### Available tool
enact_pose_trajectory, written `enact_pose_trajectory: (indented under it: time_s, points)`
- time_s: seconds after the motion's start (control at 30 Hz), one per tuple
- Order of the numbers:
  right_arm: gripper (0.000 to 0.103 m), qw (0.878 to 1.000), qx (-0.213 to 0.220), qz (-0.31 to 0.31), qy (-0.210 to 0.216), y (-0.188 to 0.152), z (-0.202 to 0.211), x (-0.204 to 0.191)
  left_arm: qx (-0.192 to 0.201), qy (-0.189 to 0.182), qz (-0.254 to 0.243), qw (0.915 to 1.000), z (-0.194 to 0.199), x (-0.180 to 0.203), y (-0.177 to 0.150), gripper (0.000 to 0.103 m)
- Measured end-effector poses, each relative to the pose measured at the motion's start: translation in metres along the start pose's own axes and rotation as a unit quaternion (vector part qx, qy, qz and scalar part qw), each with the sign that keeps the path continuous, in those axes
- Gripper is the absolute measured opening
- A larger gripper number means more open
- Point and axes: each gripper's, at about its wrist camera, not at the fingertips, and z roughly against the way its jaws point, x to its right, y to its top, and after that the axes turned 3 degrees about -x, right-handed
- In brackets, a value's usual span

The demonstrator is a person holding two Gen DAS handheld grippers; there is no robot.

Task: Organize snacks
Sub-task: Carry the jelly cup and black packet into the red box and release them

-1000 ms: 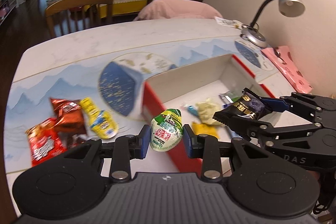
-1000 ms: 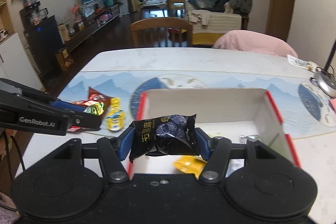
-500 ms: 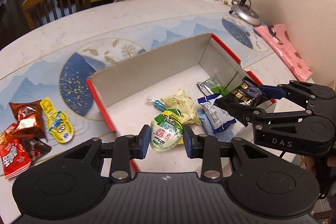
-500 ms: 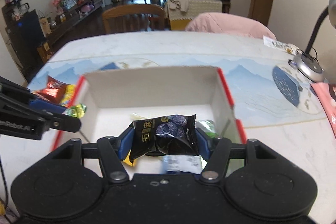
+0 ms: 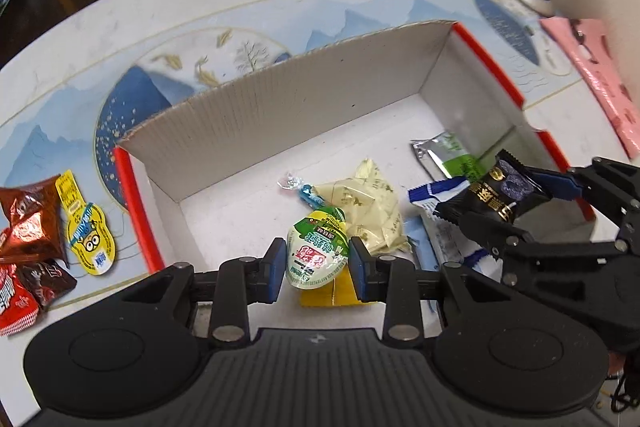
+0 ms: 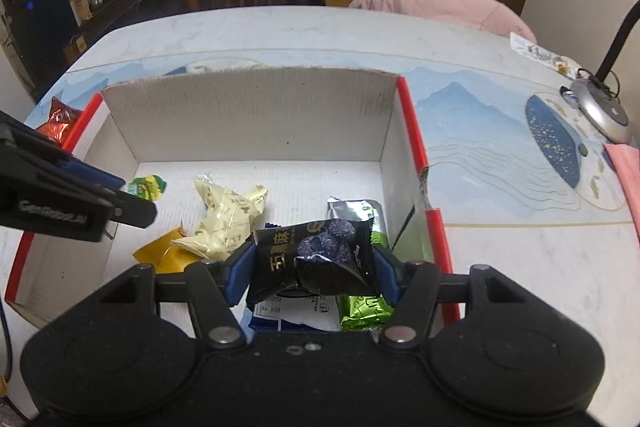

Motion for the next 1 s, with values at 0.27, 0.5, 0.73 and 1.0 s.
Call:
enact_pose_trajectory:
  time_s: [0.27,0.5,0.73,1.0]
  points:
    - [0.061,1.0,-0.014,0.013,0.009,0.001,-0.01,0.0,-0.031,0.016,0.003,0.9994,-0.025,0.005,0.006,0.032]
    - [0.06,1.0,-0.015,0.021,0.015,0.006,-0.011,0.004,-0.038,0.016,0.008,0.9991,-0.029,0.007,0.007,0.033]
    - [0.064,0.999,-0.012,0.018,0.026,0.005,-0.005,0.011,-0.033,0.014,0.013,0.9993,-0.026,0.005,0.006,0.035]
    - [0.067,0.999,0.004,0.015,0.04,0.002,0.015,0.016,-0.007,-0.001,0.021,0.9997,-0.008,0.005,-0.002,0.041]
